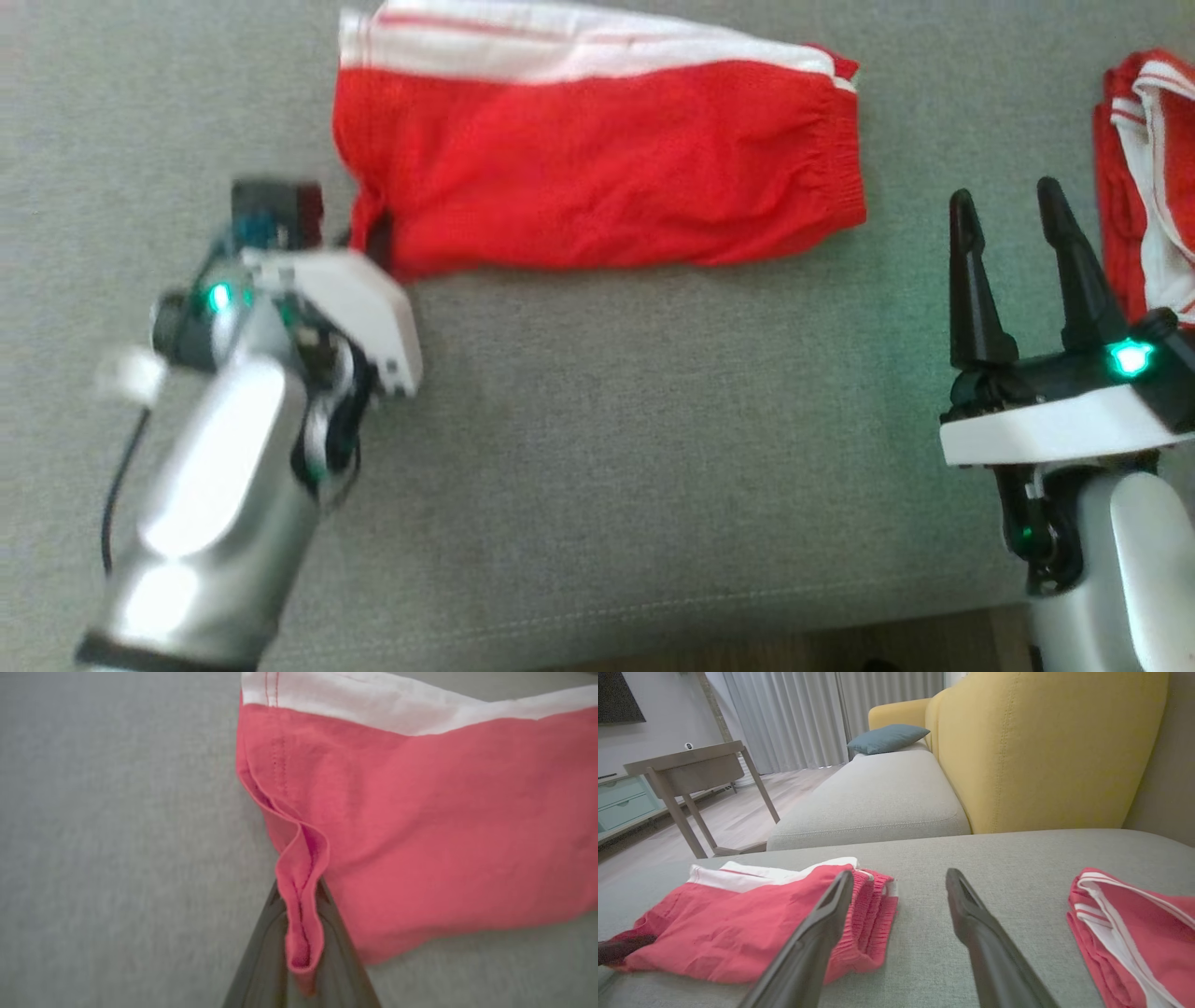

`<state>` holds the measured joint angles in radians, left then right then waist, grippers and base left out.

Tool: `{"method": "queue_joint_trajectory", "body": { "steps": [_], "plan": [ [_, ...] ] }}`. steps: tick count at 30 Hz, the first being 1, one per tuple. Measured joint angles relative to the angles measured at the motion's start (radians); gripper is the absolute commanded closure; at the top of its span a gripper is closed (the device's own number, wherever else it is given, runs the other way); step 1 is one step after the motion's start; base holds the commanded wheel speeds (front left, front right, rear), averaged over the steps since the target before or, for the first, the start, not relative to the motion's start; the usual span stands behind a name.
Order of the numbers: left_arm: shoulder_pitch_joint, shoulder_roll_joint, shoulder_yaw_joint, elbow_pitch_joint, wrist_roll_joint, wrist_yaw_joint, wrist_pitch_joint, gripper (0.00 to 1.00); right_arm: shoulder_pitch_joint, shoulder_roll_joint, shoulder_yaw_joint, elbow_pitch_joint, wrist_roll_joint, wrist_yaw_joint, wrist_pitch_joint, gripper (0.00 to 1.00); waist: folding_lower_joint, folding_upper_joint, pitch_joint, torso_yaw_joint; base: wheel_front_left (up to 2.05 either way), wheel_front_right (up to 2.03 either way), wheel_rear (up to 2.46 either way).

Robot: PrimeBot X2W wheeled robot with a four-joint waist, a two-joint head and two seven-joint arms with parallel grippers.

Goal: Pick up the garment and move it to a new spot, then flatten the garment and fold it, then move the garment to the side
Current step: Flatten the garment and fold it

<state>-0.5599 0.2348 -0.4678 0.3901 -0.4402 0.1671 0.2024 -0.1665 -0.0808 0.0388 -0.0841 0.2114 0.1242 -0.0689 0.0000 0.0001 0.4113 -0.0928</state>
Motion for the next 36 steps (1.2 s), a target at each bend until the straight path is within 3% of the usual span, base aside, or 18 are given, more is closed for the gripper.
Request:
{"method": "queue_joint_trajectory", "body": {
  "steps": [7, 8, 9, 24, 36],
  "plan": [
    [0.221, 0.021, 0.011, -0.198, -0.031, 0.072, 0.014, 1.00, 0.035, -0.009, 0.002, -0.016, 0.000, 0.000, 0.027, 0.00, 0.0000, 0.0000, -0.051, 0.019, 0.00, 0.00, 0.00],
    [0.236, 0.021, 0.012, -0.211, -0.031, 0.081, 0.004, 0.94, 0.039, -0.010, 0.002, -0.019, 0.000, 0.000, 0.029, 0.00, 0.0000, 0.0000, -0.055, 0.019, 0.00, 0.00, 0.00],
    [0.246, 0.020, 0.018, -0.222, -0.033, 0.081, -0.008, 0.00, 0.042, -0.012, 0.002, -0.021, 0.000, 0.000, 0.035, 0.00, 0.0000, 0.0000, -0.059, 0.019, 0.00, 0.00, 0.00],
    [0.340, 0.018, 0.079, -0.306, 0.079, 0.186, -0.409, 0.00, 0.083, -0.024, -0.008, -0.062, -0.046, 0.000, 0.078, 0.00, 0.0000, 0.0000, -0.115, 0.023, 0.00, 0.00, 0.00],
    [0.405, 0.021, 0.067, -0.388, 0.131, 0.186, -0.450, 0.00, 0.119, -0.024, -0.018, -0.068, -0.056, 0.000, 0.107, 0.00, 0.0000, 0.0000, -0.140, 0.043, 0.00, 0.00, 0.00]
  ]
}}
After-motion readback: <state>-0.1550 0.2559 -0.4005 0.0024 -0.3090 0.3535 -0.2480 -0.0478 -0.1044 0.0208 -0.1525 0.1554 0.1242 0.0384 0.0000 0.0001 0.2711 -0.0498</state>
